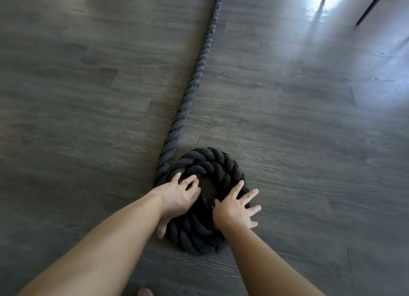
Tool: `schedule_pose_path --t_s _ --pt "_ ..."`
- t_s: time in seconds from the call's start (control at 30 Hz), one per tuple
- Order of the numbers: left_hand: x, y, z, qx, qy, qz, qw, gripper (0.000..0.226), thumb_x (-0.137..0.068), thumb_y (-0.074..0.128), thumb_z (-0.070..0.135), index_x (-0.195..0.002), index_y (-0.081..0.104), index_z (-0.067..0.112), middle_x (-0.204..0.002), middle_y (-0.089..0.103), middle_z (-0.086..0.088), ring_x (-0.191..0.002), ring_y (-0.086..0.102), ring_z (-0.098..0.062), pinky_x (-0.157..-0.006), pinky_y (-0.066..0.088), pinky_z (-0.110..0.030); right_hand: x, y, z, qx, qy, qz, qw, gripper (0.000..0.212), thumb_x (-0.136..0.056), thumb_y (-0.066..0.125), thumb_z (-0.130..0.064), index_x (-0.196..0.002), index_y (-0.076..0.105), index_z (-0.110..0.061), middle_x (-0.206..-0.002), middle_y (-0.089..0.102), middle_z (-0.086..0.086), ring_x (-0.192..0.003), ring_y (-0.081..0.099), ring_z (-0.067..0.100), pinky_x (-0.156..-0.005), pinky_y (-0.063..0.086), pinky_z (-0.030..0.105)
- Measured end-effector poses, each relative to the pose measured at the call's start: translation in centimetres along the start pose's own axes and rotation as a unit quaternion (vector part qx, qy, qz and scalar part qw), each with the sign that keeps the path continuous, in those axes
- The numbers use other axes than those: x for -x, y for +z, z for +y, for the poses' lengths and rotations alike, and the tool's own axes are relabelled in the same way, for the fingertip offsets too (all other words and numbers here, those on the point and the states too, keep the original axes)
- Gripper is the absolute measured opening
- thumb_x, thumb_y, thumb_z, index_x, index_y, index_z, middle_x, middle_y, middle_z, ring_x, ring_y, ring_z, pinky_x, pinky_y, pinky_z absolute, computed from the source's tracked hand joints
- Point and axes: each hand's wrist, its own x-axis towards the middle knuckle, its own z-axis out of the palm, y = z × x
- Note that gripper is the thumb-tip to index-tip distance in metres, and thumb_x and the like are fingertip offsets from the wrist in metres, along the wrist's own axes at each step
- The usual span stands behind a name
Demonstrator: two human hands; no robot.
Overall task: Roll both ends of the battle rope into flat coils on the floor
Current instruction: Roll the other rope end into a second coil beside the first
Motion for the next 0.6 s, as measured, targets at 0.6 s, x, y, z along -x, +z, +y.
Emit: schedule_pose_path --t_s 0.6 --pt "-0.3 -0.4 -0.1 0.017 -0.062 0.022 0.998 0.160 -0.045 0.089 0.066 -0.153 0.000 -0.013 -0.159 0.008 -0.038 -0.150 0.006 -0.050 -0.119 0.002 -0.066 -2.0 0.5 -0.6 0.114 -0.086 0.014 0.990 0.141 -0.058 0.063 -0.089 -0.152 -0.026 -0.031 -0.153 -0.037 0.021 -0.146 -0.002 0.048 -0.110 0.029 0.057"
